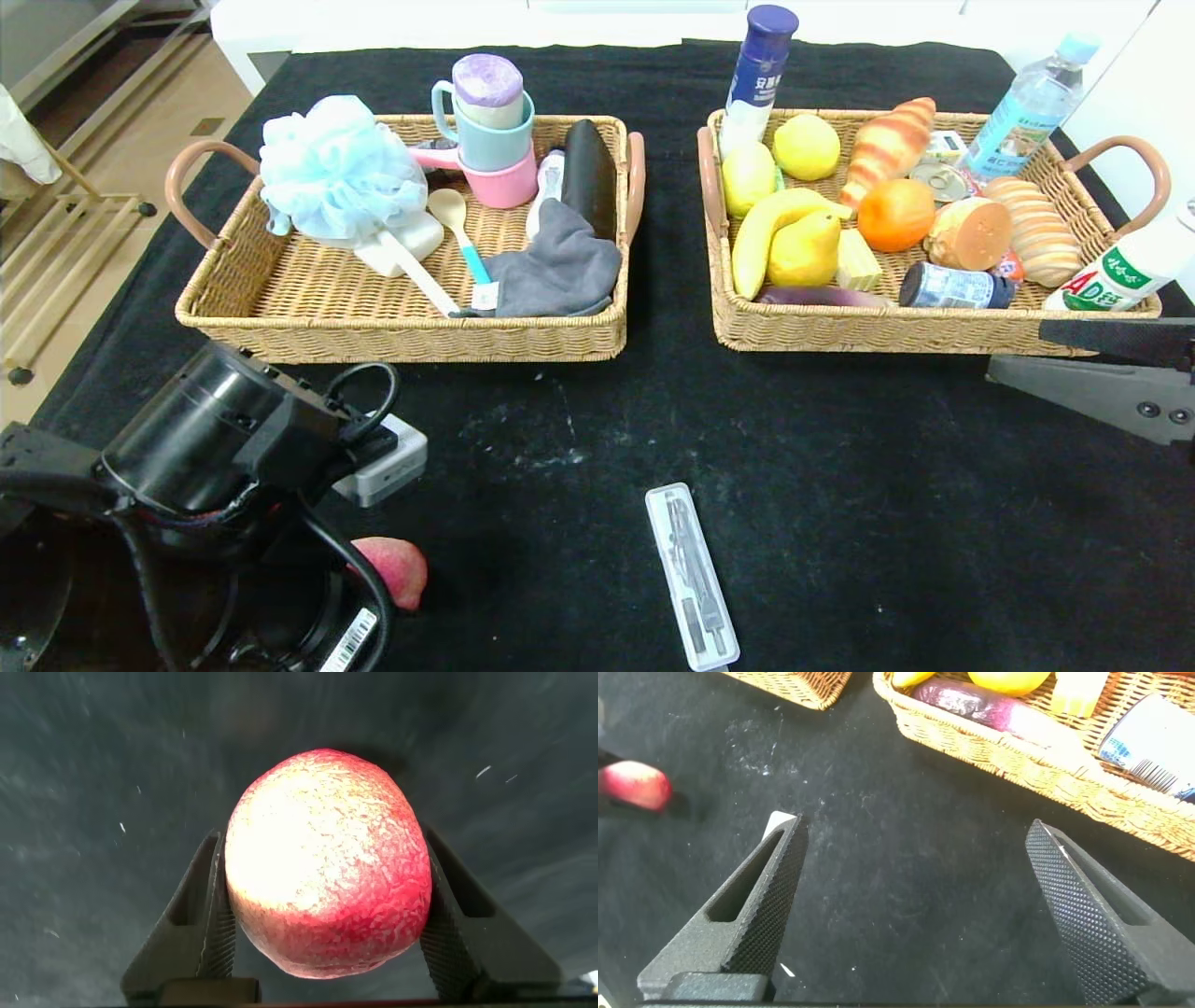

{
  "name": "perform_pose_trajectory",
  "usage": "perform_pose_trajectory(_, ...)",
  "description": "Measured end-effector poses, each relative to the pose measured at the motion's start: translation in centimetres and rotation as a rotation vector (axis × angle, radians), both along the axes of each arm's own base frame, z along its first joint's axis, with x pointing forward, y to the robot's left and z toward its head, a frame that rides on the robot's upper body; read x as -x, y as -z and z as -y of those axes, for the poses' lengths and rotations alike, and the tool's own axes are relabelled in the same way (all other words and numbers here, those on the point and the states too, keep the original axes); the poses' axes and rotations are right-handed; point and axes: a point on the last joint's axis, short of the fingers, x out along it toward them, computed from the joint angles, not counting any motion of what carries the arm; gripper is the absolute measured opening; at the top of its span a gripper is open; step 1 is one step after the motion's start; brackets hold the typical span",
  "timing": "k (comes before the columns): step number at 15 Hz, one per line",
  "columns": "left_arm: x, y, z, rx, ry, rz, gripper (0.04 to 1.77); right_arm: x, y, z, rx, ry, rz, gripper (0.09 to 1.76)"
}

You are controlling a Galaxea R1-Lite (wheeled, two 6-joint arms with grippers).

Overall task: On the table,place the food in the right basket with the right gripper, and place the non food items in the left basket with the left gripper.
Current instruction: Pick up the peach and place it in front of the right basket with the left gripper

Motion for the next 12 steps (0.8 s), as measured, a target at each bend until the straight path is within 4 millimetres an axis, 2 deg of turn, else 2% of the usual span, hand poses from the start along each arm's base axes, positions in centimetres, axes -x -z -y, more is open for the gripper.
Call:
perform_pose_trajectory(5,-0.5,-2.2,2.6,0.098,0.025,0.052,1.11,0.0,0.0,0.0,0.000,0.000,0.001,1.71)
perform_pose_trajectory(12,-2.7,-4.3,8.9,0.248,0.023,0.070,1.11,0.2,-0.2,0.0,-0.002,-0.001,0.011,1.71)
